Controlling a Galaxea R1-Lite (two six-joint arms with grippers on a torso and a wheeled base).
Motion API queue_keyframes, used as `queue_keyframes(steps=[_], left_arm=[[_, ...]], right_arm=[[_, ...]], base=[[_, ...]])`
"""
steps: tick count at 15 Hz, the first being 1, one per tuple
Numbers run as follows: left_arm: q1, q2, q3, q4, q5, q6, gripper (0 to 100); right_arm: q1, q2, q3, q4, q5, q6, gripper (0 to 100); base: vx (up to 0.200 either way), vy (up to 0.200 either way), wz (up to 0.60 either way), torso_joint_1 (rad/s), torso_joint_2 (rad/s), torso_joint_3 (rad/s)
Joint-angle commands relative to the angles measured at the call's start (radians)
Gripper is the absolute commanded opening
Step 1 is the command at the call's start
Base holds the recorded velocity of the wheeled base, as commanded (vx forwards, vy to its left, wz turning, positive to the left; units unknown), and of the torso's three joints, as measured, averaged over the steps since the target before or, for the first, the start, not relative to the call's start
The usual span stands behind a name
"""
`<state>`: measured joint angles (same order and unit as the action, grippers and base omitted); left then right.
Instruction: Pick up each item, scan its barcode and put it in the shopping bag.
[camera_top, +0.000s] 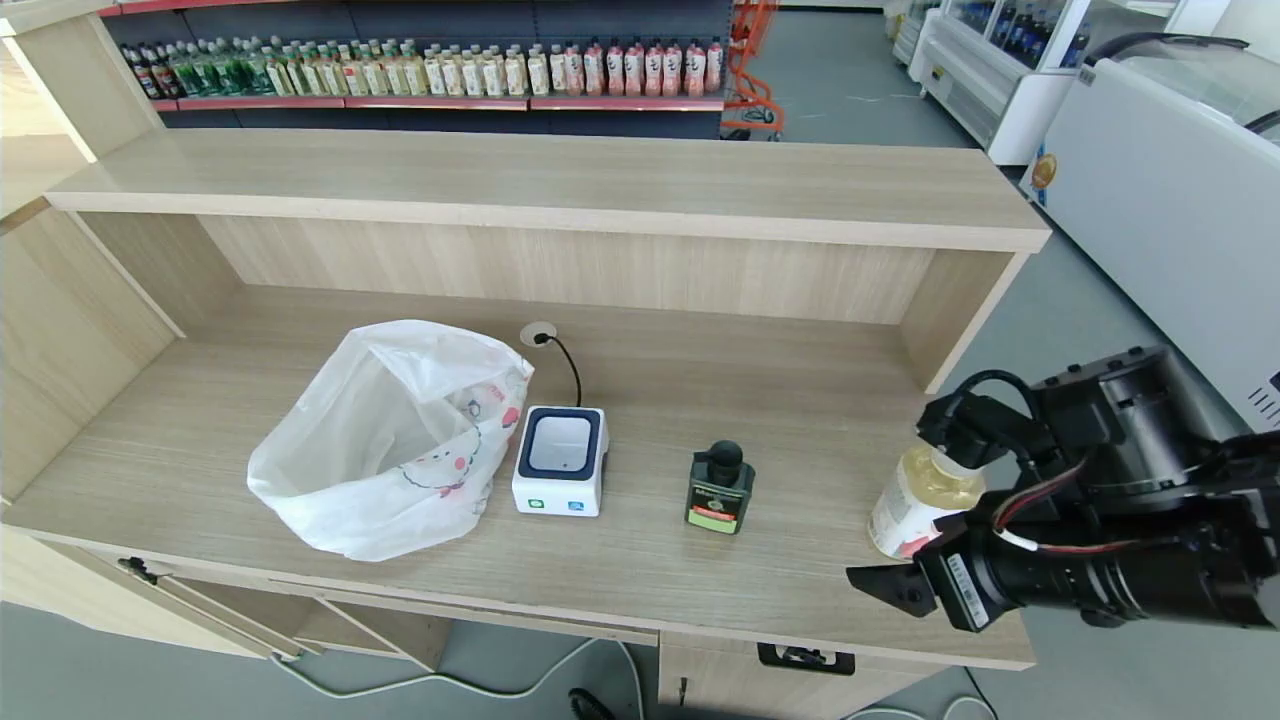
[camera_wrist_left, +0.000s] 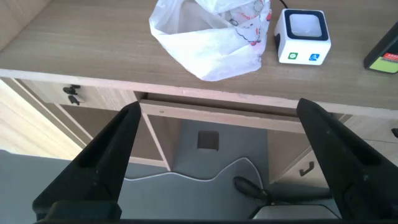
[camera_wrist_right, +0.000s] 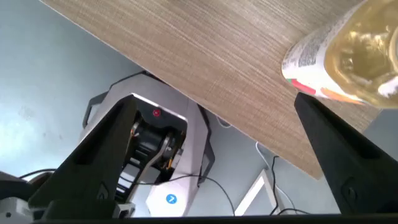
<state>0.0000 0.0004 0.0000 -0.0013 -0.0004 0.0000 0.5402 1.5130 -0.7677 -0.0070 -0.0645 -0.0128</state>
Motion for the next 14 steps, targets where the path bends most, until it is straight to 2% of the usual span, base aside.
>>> queue_keyframes(steps=[1,5,6,14], left_arm=[[0.0,0.0,0.0,0.0,0.0,0.0,100],[0.0,0.0,0.0,0.0,0.0,0.0,100],[0.0,0.0,0.0,0.0,0.0,0.0,100],[0.0,0.0,0.0,0.0,0.0,0.0,100]], right_arm=[[0.0,0.147,-0.015,-0.088,-0.003,-0.029,100],[0.017,0.273,-0.067,-0.229,0.002,-0.053,100],[0.04,0.316,-0.081,-0.318,0.005,-0.053,100],[0.061,0.444,-0.159,-0.496,0.068,-0.101,100]], base=[[0.0,0.0,0.0,0.0,0.0,0.0],[0.0,0.0,0.0,0.0,0.0,0.0],[0.0,0.0,0.0,0.0,0.0,0.0],[0.0,0.0,0.0,0.0,0.0,0.0]])
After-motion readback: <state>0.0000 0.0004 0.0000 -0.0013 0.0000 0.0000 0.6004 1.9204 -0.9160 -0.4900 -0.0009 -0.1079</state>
